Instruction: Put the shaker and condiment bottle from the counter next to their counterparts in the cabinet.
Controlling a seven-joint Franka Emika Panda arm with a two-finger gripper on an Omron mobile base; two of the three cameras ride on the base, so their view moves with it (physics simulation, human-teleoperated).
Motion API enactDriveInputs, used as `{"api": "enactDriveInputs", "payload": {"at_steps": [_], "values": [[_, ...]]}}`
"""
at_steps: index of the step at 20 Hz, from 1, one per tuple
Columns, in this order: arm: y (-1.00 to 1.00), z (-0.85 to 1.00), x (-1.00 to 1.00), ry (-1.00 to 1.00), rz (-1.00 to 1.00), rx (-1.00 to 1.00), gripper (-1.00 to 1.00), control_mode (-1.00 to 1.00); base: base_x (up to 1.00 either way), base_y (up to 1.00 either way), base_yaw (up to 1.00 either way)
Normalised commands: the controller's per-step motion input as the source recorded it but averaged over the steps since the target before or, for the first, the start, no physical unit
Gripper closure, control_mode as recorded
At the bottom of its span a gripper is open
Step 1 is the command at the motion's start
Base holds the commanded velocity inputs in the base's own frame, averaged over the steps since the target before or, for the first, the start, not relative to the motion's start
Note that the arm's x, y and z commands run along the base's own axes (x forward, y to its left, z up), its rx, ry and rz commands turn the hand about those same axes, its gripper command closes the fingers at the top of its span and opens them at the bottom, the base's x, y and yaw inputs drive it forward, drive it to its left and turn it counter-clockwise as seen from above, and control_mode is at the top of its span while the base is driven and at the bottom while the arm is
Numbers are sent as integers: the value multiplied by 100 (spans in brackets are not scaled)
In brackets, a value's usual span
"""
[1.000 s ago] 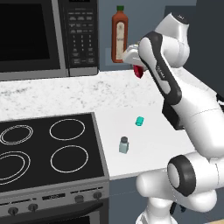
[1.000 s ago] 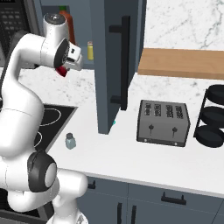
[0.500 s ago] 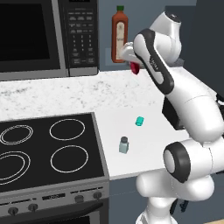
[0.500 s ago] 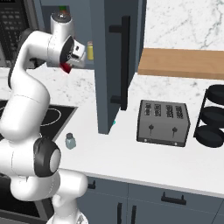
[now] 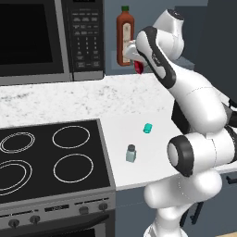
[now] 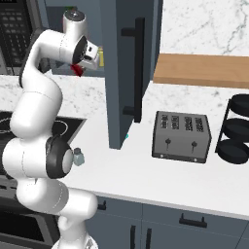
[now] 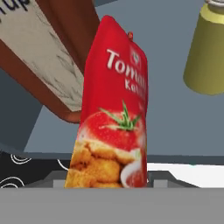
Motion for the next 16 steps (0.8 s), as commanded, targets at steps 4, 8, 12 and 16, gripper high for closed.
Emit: {"api": "enactDriveInputs", "payload": {"at_steps": [4, 8, 12, 16], "values": [[0, 0, 58, 1, 3, 0, 100, -100, 0, 0, 0], [0, 0, 47, 2, 3, 0, 100, -100, 0, 0, 0], [-1, 0, 25, 0, 3, 0, -100, -100, 0, 0, 0], [-7, 0, 5, 0, 4, 0, -100, -100, 0, 0, 0]]}}
